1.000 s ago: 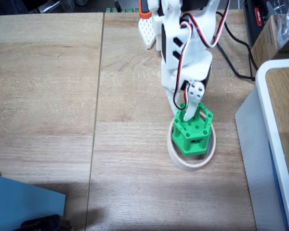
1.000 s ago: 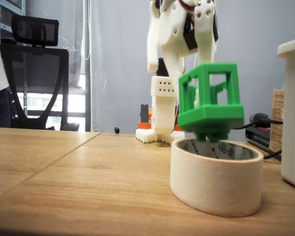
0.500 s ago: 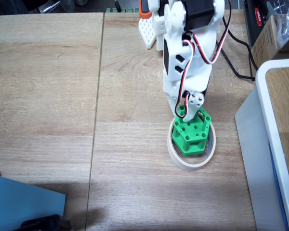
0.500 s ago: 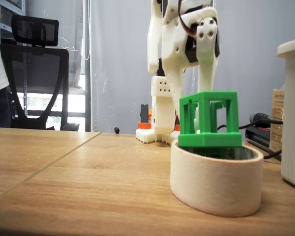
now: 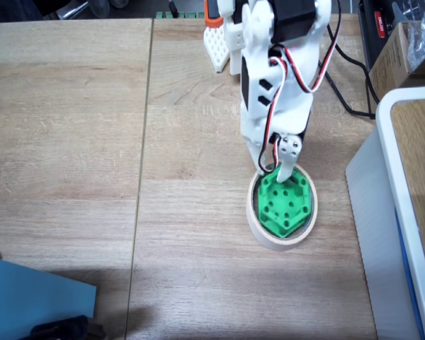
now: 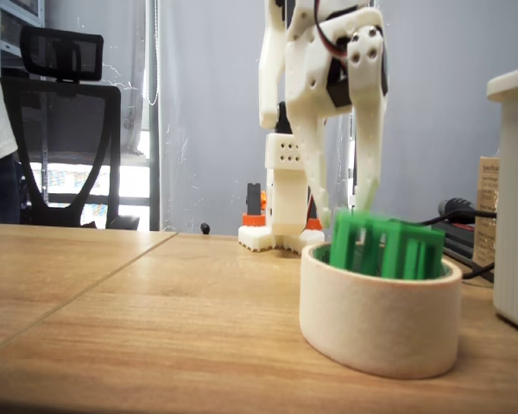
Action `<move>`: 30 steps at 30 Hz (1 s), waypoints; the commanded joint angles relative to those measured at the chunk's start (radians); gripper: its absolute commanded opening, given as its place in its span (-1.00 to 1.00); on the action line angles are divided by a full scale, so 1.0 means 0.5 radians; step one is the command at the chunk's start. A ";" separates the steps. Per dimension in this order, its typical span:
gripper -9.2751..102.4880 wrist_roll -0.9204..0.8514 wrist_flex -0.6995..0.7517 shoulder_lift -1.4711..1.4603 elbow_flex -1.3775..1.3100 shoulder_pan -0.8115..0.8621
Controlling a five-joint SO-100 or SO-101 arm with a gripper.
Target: Grasp a component and put it in the bin.
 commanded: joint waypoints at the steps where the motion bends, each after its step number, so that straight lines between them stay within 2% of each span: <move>1: -0.58 0.018 -0.015 0.049 -0.132 0.009; 9: -0.58 0.018 -0.012 0.086 -0.138 0.028; 21: -0.69 -0.009 -0.012 0.703 -0.135 0.052; 30: -0.83 -0.015 -0.012 0.954 -0.104 0.525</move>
